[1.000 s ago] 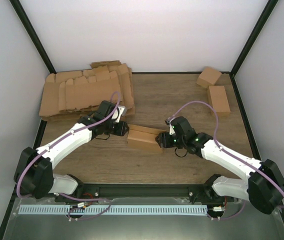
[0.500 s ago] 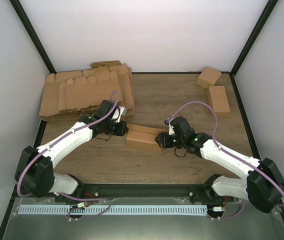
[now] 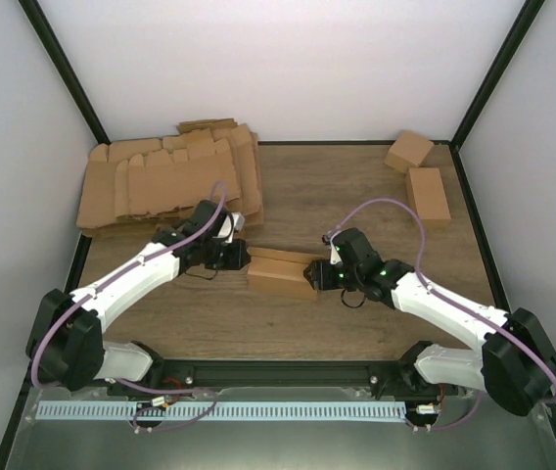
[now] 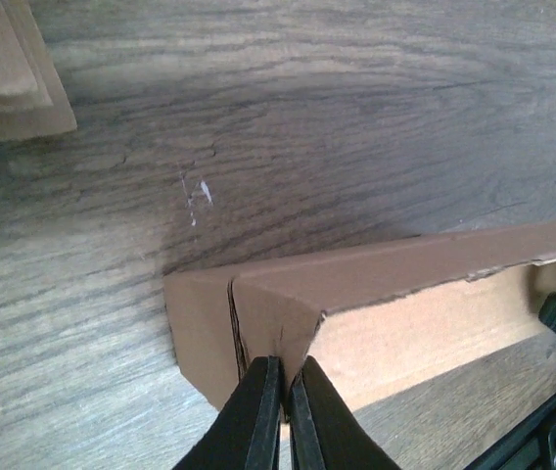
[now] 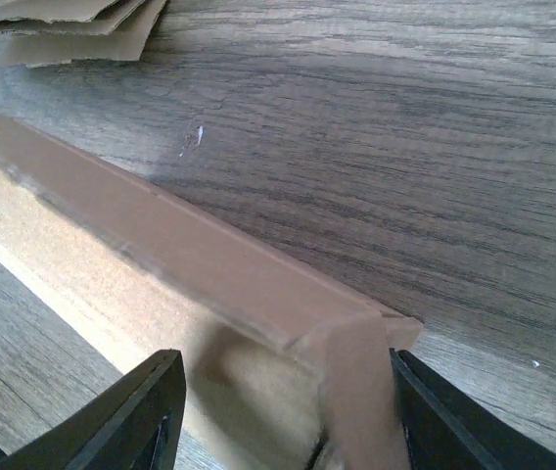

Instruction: Fold the paper box

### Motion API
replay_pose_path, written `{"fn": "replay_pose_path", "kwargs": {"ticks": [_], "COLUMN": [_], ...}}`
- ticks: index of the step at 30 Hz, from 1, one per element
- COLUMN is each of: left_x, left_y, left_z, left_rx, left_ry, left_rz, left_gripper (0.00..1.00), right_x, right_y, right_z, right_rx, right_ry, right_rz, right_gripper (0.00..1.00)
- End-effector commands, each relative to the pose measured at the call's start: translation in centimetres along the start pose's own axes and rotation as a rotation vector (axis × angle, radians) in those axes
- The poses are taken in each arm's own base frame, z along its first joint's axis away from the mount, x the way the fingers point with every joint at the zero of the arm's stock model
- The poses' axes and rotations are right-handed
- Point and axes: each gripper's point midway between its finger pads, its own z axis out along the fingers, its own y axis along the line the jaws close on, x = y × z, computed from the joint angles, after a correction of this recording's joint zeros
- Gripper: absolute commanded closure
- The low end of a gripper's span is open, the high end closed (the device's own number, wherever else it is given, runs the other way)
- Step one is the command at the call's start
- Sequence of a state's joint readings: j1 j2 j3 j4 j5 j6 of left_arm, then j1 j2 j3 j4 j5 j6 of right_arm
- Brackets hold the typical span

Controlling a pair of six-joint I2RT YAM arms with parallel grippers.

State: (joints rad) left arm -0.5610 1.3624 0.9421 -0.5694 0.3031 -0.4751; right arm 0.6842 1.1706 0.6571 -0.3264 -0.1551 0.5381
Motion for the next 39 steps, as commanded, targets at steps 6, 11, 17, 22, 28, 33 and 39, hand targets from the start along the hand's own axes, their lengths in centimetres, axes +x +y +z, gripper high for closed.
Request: {"fn": "replay_pose_path", "kwargs": {"ticks": [6, 11, 17, 22, 28, 33, 39], "left_x": [3.6, 3.8, 2.7, 2.0, 1.4, 1.5, 1.9], "left_y": [1.1, 1.2, 0.3, -0.3, -1.3, -1.2, -0.6], "left_z": [1.5, 1.5, 0.9, 0.8, 0.7, 1.5, 2.6], "left_rx": [-0.009, -0.011, 0.007, 0.014, 0.046, 0.054, 0.025], "left_ry": [0.079, 0.074, 0.032, 0.001, -0.040, -0.039, -0.026], "left_rz": [-0.018, -0.013, 0.003, 0.005, 0.017, 0.017, 0.021], "left_gripper": [0.95, 0.95, 0.91, 0.80, 0.52, 0.54, 0.56], "right_x": [-0.3, -1.0, -2.3, -1.9, -0.9, -0.7, 0.0], "right_y": [0.4, 0.4, 0.6, 0.0, -0.5, -0.6, -1.0], "right_z": [0.2, -0.7, -2.6, -2.9, -2.1, -2.0, -1.8], "right_rx": [-0.006, 0.015, 0.050, 0.080, 0.088, 0.085, 0.089], "right_ry": [-0.009, -0.033, -0.066, -0.048, -0.013, -0.012, 0.002], "right_rz": [-0.017, -0.037, -0.078, -0.077, -0.073, -0.071, -0.059], "right_gripper": [0.43, 0.42, 0.42, 0.43, 0.42, 0.38, 0.31]}}
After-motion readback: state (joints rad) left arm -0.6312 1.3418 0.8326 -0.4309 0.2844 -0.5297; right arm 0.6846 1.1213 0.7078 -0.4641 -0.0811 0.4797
